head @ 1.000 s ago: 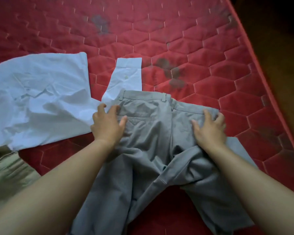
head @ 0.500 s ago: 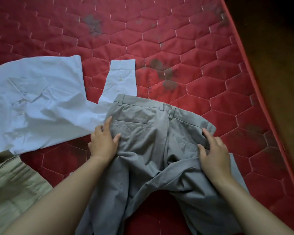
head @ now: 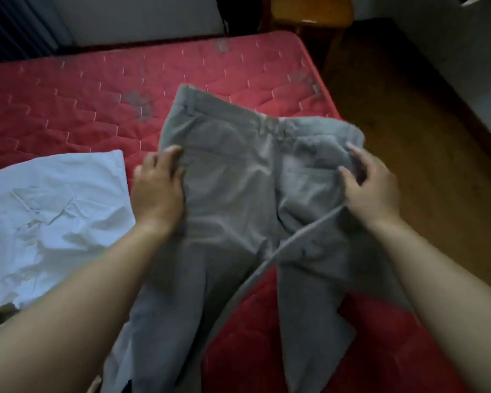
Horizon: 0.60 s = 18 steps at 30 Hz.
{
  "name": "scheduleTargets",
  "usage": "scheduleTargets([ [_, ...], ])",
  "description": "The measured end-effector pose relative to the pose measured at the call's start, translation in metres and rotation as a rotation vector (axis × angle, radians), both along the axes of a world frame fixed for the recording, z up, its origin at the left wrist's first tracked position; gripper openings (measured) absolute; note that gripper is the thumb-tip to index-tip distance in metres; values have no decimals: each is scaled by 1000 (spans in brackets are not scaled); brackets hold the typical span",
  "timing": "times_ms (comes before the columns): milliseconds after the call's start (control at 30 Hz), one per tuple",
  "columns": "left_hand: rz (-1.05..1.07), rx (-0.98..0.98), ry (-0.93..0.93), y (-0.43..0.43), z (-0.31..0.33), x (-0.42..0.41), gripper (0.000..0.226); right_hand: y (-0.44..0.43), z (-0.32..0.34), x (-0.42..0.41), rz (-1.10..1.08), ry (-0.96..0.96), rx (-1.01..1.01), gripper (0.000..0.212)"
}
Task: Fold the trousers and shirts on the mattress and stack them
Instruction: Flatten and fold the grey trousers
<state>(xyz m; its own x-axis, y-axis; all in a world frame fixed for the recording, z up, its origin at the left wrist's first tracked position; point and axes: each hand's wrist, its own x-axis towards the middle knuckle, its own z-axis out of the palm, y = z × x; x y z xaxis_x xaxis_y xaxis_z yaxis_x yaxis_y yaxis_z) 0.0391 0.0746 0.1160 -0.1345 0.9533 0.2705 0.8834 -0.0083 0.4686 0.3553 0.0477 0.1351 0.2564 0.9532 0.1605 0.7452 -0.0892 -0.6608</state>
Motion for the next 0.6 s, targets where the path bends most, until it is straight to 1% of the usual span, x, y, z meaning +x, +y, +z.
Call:
scheduleTargets([
  [33, 72, -43, 43, 15, 8, 2, 51, 19, 9, -1, 21, 17, -39, 52],
  [67, 108, -105, 109, 22, 13, 5, 61, 30, 11, -1, 43, -4, -79, 60],
  [100, 91, -160, 172, 21, 13, 8, 67, 31, 8, 1, 67, -39, -117, 65],
  [133, 35, -206, 208, 13, 7, 11, 69, 24, -1, 3, 96, -68, -155, 67],
  [200, -132, -305, 191, -26, -20, 19, 63, -7, -30, 11, 150, -85, -227, 67],
  [233, -189, -385, 189, -53, -36, 22, 58, -29, -47, 17, 155, -85, -266, 65],
  [300, -231, -499, 227, -108, -67, 27, 50, -72, -84, 30, 100, -92, -377, 61],
  [367, -251, -521, 272, -153, -91, 28, 48, -113, -117, 36, 19, -79, -508, 62],
  [433, -224, -557, 240, -181, -106, 27, 60, -146, -145, 31, -14, -30, -573, 66],
  [500, -184, -542, 183, -195, -113, 26, 70, -165, -164, 18, -44, 23, -577, 71],
  [600, -198, -492, 193, -201, -120, 29, 71, -164, -181, -1, -153, 74, -531, 80],
])
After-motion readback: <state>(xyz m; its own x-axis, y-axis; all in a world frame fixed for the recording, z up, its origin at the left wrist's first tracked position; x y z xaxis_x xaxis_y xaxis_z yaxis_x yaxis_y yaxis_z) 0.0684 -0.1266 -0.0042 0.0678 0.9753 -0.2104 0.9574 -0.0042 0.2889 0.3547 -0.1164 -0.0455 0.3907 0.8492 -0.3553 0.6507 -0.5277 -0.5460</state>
